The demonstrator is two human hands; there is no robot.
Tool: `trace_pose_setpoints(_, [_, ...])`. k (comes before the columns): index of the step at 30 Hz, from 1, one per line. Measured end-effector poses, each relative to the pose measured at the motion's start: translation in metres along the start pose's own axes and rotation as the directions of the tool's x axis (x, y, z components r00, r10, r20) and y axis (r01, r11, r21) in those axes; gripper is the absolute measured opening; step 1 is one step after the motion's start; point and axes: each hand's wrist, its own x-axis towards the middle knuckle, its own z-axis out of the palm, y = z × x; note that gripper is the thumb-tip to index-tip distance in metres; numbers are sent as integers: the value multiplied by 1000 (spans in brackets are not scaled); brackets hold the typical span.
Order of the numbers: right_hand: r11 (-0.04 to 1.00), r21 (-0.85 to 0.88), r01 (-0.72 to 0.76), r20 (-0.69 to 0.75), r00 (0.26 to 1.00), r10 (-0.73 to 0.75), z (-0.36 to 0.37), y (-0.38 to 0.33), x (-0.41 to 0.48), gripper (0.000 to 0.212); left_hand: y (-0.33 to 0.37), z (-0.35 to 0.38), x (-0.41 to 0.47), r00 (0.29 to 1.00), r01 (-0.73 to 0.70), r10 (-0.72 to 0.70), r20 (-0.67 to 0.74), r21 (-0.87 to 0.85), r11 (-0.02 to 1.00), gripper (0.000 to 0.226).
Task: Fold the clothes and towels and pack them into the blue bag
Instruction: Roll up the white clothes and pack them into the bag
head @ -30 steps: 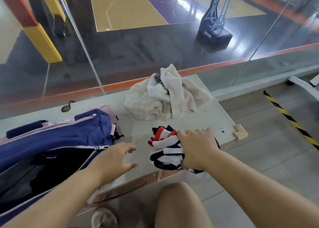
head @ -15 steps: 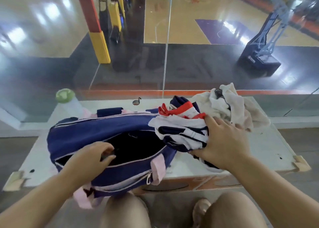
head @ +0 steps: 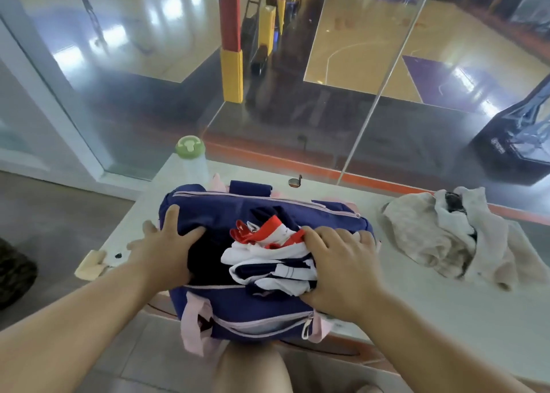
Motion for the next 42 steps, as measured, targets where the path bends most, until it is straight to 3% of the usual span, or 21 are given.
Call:
trace_pose_setpoints(3, [996, -39, 82, 103, 992, -77, 4, -13, 14, 97, -1, 0, 9, 996, 3, 12, 91, -154, 988, 92])
trace_pose_setpoints(10, [942, -154, 299, 285, 926, -247, 16, -50, 51, 89, -10, -13, 15, 983, -113, 154, 99, -331, 937, 100])
trace_pose_setpoints(16, [868, -315, 383, 501, 844, -191, 23, -75, 67, 57, -15, -29, 15, 969, -126, 201, 146, -406, 905, 123])
trace_pose_setpoints(20, [761, -404, 508, 627, 759, -174, 21, -71, 72, 58, -16, -36, 13, 967, -126, 206, 152, -416, 900, 122])
trace_pose_setpoints(23, [806, -362, 468, 592, 784, -189, 20, -64, 73, 58, -12, -34, 12, 964, -141, 219, 151, -409, 901, 121])
trace_pose_setpoints(27, [896, -187, 402, 406, 862, -302, 28, -70, 70, 60, -8, -34, 15, 967, -162, 225, 122, -392, 905, 117])
trace_pose_setpoints(31, [912, -64, 404, 299, 880, -369, 49, -90, 72, 64, -10, -35, 16, 962, -173, 236, 137, -362, 916, 122])
trace_pose_setpoints(37, [923, -40, 383, 405, 850, -336, 78, -92, 65, 64, -9, -27, 15, 968, -125, 186, 167, -321, 939, 130])
trace_pose_setpoints(42, [922, 61, 382, 435, 821, -369, 66, -82, 69, 72, -15, -18, 11, 983, -157, 180, 19, -403, 902, 113])
